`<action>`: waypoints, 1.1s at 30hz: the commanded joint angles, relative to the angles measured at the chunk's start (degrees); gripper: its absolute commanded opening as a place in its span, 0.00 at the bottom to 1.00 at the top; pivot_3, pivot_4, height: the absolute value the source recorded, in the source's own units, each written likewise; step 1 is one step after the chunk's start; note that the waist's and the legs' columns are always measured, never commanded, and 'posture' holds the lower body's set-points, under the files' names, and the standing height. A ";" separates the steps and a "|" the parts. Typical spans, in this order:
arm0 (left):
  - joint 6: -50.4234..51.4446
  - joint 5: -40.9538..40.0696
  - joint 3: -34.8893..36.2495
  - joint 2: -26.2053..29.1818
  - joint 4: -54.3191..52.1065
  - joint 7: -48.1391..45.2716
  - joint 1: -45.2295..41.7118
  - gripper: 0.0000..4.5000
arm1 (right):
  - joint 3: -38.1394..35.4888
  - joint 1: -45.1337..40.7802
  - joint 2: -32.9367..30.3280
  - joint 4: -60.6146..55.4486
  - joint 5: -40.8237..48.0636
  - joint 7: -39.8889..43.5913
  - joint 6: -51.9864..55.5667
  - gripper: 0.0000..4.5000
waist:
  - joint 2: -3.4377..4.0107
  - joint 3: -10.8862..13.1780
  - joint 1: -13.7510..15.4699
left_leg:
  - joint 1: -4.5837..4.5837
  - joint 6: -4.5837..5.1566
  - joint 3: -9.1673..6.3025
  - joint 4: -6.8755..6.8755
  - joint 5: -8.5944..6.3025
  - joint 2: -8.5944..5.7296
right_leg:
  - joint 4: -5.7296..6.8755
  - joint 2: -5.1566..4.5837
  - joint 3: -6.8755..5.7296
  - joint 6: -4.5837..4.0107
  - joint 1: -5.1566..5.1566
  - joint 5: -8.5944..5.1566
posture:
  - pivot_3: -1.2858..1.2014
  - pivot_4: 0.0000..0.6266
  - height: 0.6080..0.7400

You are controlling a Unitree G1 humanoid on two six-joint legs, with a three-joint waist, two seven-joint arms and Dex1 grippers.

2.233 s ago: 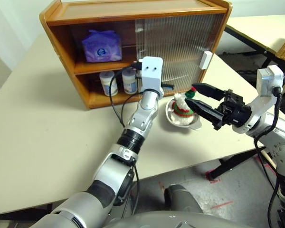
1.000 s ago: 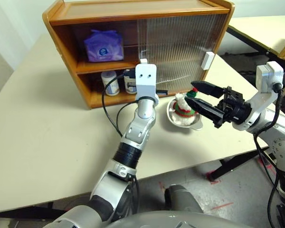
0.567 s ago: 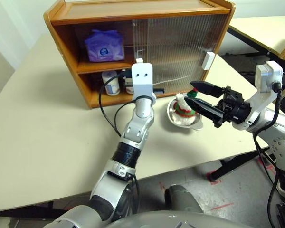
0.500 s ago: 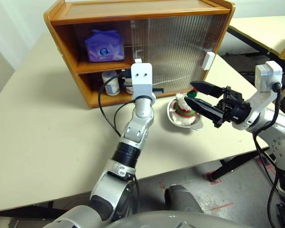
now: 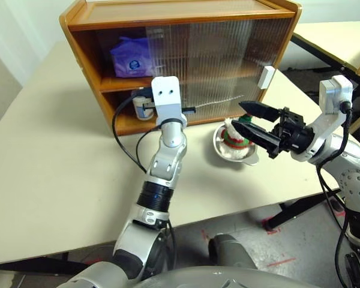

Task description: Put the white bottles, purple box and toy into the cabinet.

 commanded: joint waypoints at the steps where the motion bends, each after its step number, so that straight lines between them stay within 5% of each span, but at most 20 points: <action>1: 1.94 1.19 1.68 -0.10 -2.46 0.71 1.29 0.01 | 0.63 -0.42 0.25 0.69 -0.48 0.58 -0.43 1.00 | 0.00 0.00 0.05 | 0.00 0.00 0.00 0.00 0.00 0.00 | 0.00 0.00 0.00 0.00 0.00 0.00 | 0.49 0.00 1.00; 33: 5.31 3.52 9.46 3.67 -8.20 3.26 3.66 0.01 | 2.42 -2.93 2.18 4.45 -2.45 3.68 -1.25 1.00 | -0.01 -0.01 3.19 | 0.00 0.00 0.01 0.01 0.00 0.00 | 0.02 -0.01 -0.01 -0.05 -0.01 0.05 | 0.52 0.00 1.00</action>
